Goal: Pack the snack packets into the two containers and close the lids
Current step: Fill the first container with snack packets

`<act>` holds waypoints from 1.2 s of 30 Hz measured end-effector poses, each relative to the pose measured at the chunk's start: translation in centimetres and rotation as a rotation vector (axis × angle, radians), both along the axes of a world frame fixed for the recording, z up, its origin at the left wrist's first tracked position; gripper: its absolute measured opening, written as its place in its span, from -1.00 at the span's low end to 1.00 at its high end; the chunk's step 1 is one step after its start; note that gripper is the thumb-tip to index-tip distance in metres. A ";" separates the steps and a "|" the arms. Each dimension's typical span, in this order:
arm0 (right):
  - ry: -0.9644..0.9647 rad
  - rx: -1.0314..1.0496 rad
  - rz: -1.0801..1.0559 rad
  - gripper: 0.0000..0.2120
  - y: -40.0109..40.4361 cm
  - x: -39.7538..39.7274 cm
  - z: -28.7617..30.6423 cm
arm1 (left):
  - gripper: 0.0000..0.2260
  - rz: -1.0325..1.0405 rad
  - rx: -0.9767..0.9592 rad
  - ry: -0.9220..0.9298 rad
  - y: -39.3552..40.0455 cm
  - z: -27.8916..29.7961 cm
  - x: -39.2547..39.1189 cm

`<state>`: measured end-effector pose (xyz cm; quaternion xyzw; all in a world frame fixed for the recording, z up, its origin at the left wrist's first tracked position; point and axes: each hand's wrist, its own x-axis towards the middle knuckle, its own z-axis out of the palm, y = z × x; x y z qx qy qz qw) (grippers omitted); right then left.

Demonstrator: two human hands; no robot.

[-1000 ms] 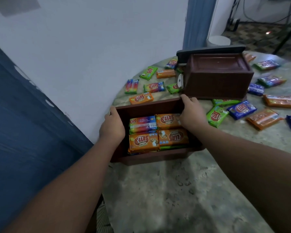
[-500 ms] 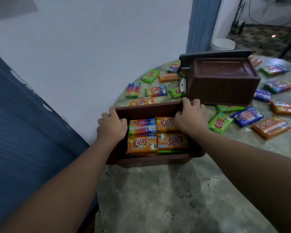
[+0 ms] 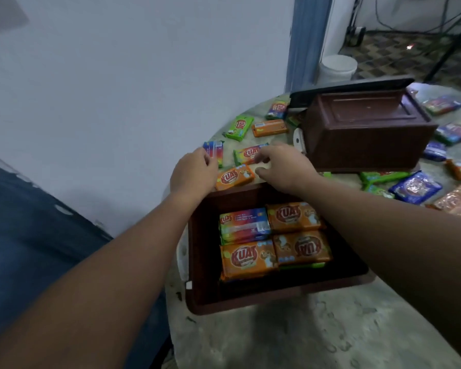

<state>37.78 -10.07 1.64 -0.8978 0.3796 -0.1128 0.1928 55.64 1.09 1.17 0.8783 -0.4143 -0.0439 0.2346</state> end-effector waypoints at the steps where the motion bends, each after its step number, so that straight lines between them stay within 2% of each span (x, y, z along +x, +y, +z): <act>1: 0.014 0.011 -0.001 -0.75 -0.3 0.4 0.0 | -0.81 -0.001 0.017 0.018 -0.4 -0.1 0.6; 8: 0.087 0.095 0.014 -0.67 -1.6 3.2 -0.5 | -0.85 -0.023 0.127 0.123 -2.6 -2.6 4.9; 12: 0.181 0.146 0.057 -0.62 -2.4 4.6 -0.9 | -0.88 -0.089 0.211 0.115 -4.5 -4.0 6.2; 22: 0.317 0.261 0.109 -0.44 -3.5 7.7 -3.6 | -0.63 -0.310 0.590 -0.125 -8.7 -5.7 7.5; 25: 0.339 0.262 0.109 -0.38 -3.7 7.9 -4.2 | -0.56 -0.341 0.651 -0.126 -9.3 -5.8 7.7; 28: 0.365 0.270 0.125 -0.32 -3.8 8.0 -4.4 | -0.55 -0.362 0.652 -0.124 -8.7 -6.2 8.3; 31: 0.377 0.241 0.136 -0.31 -3.8 8.2 -4.3 | -0.69 -0.348 0.575 -0.148 -7.9 -6.5 8.6; 34: 0.421 0.227 0.172 -0.28 -3.6 8.6 -4.1 | -0.63 -0.281 0.507 -0.178 -8.0 -6.1 8.7; 36: 0.471 0.238 0.214 -0.25 -3.4 9.0 -4.2 | -0.60 -0.190 0.438 -0.098 -8.2 -6.0 8.9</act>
